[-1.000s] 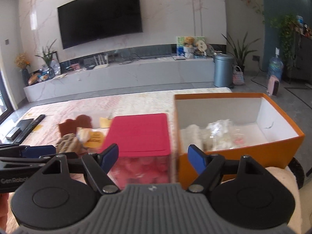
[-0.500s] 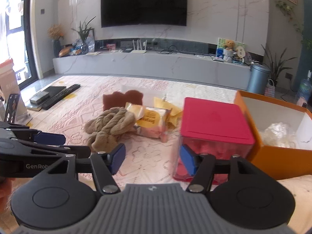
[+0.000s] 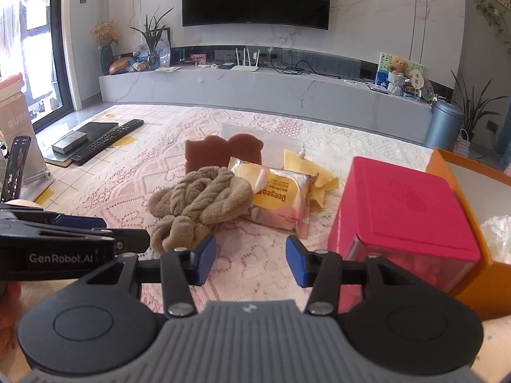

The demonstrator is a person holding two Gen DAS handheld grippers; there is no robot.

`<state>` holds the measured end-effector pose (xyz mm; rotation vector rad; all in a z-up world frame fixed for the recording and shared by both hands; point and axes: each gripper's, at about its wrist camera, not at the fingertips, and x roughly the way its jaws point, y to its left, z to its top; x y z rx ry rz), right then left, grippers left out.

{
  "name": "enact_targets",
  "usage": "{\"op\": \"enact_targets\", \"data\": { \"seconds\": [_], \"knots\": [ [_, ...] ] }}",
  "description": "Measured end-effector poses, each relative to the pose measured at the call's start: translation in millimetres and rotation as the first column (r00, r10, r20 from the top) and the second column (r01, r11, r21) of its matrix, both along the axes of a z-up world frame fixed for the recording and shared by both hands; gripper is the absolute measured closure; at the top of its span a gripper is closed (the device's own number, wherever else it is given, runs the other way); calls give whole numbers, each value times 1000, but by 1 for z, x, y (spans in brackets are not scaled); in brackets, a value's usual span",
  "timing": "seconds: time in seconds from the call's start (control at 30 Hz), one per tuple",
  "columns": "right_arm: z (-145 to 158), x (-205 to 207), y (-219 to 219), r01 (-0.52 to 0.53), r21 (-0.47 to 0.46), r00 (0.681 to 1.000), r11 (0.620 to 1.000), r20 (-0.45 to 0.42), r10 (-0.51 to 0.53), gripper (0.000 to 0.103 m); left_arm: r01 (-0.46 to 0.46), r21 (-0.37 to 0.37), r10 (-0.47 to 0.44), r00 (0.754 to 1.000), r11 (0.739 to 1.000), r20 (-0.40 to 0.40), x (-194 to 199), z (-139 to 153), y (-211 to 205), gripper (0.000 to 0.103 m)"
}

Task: Organize soft objects
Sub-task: 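Move both tools back toward the brown towel and snack pack, then grasp the brown fluffy towel with the left tool while the right grasps the Deeyeo pack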

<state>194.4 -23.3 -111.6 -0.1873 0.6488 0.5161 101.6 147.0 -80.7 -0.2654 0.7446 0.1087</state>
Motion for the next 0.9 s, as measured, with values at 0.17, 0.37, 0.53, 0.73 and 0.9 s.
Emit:
{"op": "enact_targets", "data": {
  "seconds": [0.17,0.37,0.53,0.73,0.9],
  "knots": [
    [-5,18,13,-3,15,1000,1000,-25,3,55,-8,7,8,1000,1000,-4,14,0,14,34],
    [-6,39,22,7,30,999,1000,-34,-6,55,15,-50,-15,1000,999,-7,30,-5,24,34],
    [-5,52,22,17,-9,1000,1000,-4,-17,56,105,-87,-108,994,991,-25,47,-13,15,32],
    [-13,67,16,20,-31,999,999,-28,-21,73,106,-87,-113,991,991,-78,69,-27,3,31],
    [-16,71,16,1,-50,1000,999,-27,-2,79,73,-40,-78,990,996,-118,81,-37,-2,26]
  ]
}}
